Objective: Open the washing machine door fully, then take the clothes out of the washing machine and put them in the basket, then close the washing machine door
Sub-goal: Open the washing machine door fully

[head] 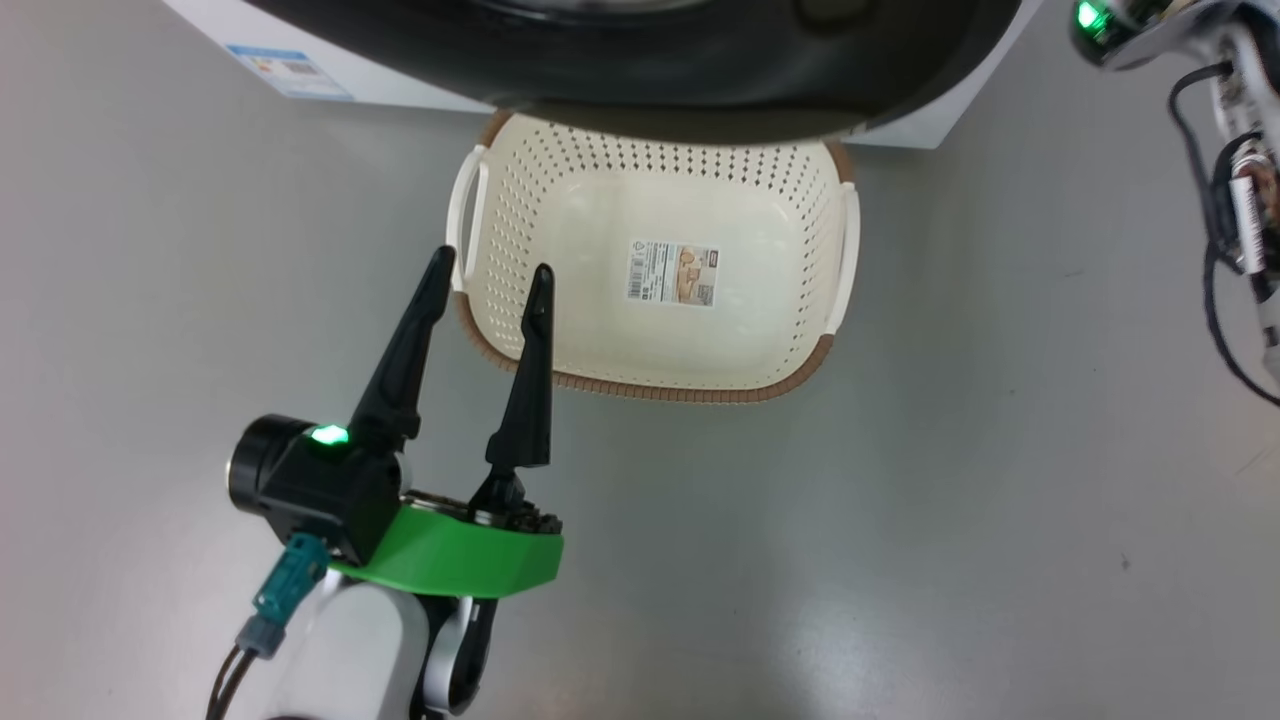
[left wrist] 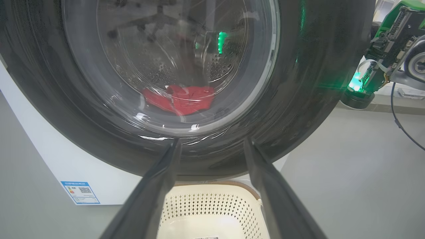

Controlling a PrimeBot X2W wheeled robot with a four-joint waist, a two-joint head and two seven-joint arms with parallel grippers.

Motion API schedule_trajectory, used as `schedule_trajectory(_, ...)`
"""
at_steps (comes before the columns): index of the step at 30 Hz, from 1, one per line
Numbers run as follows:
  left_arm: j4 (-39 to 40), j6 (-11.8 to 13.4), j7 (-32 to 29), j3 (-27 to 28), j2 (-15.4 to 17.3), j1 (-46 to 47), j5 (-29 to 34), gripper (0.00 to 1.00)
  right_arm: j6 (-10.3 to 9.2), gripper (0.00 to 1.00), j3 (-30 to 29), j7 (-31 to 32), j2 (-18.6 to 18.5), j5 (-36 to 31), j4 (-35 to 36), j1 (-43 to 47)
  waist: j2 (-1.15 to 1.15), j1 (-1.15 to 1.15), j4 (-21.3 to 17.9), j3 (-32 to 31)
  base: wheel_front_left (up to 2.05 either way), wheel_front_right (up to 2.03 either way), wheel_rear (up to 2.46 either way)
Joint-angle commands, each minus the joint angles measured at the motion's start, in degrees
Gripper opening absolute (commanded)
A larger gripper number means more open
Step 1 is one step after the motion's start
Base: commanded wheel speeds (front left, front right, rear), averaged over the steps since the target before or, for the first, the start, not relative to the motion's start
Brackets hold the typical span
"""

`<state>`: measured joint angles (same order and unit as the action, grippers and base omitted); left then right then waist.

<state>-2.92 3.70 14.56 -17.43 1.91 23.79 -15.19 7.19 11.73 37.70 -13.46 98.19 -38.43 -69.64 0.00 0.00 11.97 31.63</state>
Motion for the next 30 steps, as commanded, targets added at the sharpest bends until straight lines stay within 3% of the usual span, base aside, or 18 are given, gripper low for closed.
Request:
schedule_trajectory(1, 1.0, 0.5, 0.4, 2.0, 1.0, 0.1, 0.3, 1.00, 0.30, 0.00, 0.8, 0.8, 1.9, -1.0, 2.3, 1.8, 0.00, 0.00, -0.6, -1.0, 0.00, 0.00, 0.00)
schedule_trajectory(25, -1.9, -0.4, 0.4, 4.8, 1.0, -3.1, 1.3, 1.00, 0.30, 0.00, 4.4, 3.7, 4.6, -4.8, 3.2, 10.7, 0.00, 0.00, -4.2, -8.8, 0.00, 0.00, 0.00)
schedule_trajectory(30, -2.0, -0.6, 0.4, 5.8, 1.0, -3.9, 1.2, 1.00, 0.30, 0.04, 4.0, 1.1, 5.0, -6.1, 1.6, 11.3, 0.00, 0.00, -4.9, -9.3, 0.00, 0.00, 0.00)
